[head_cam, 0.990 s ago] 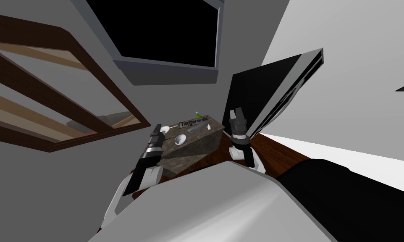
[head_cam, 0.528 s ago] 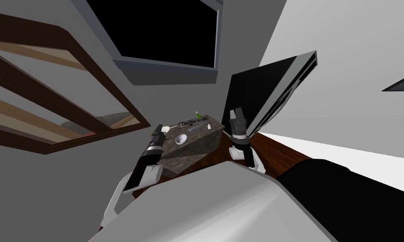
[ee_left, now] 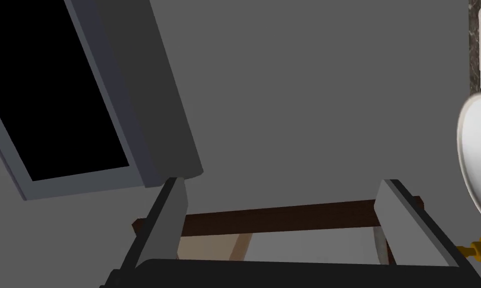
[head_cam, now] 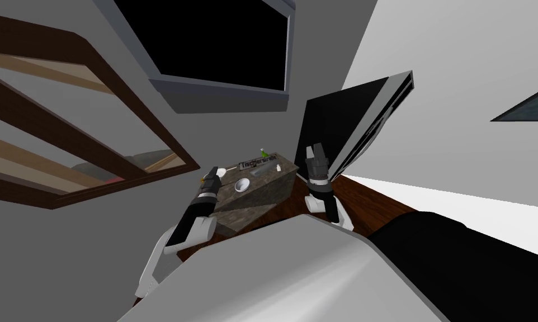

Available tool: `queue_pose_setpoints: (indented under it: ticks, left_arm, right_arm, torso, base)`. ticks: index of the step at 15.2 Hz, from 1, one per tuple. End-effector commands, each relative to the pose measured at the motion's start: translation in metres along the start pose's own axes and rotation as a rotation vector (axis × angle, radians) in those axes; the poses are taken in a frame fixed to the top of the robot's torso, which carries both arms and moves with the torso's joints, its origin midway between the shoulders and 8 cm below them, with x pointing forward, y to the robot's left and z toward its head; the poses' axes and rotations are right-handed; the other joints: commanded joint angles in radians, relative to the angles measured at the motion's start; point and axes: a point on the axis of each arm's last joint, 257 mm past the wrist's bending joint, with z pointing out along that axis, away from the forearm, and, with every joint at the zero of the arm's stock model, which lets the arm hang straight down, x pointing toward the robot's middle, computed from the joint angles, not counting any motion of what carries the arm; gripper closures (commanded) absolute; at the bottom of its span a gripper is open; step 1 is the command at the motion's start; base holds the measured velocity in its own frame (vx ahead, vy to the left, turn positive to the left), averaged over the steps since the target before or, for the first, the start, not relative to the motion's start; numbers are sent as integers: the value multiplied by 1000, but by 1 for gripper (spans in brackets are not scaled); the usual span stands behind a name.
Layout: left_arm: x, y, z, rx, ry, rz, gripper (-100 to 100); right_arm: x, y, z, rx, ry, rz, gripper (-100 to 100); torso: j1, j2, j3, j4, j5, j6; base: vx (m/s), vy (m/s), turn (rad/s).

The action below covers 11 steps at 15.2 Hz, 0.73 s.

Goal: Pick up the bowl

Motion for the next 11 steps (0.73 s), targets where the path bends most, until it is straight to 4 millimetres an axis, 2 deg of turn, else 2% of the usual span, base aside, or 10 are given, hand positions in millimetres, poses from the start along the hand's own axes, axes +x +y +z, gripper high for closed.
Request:
queue_pose_setpoints:
  ticks: [1, 11]
  left_arm:
    - [0, 6, 3, -34, 0, -7, -100]
    - [-1, 44, 4, -202, -3, -18, -100]
  right_arm:
    - [0, 0, 0, 0, 0, 0, 0]
    - [0, 0, 0, 0, 0, 0, 0]
  torso:
    - [0, 0, 0, 0, 0, 0]
    - [0, -1, 0, 0, 0, 0]
  base:
    - [-11, 29, -45]
    - [-4, 28, -41]
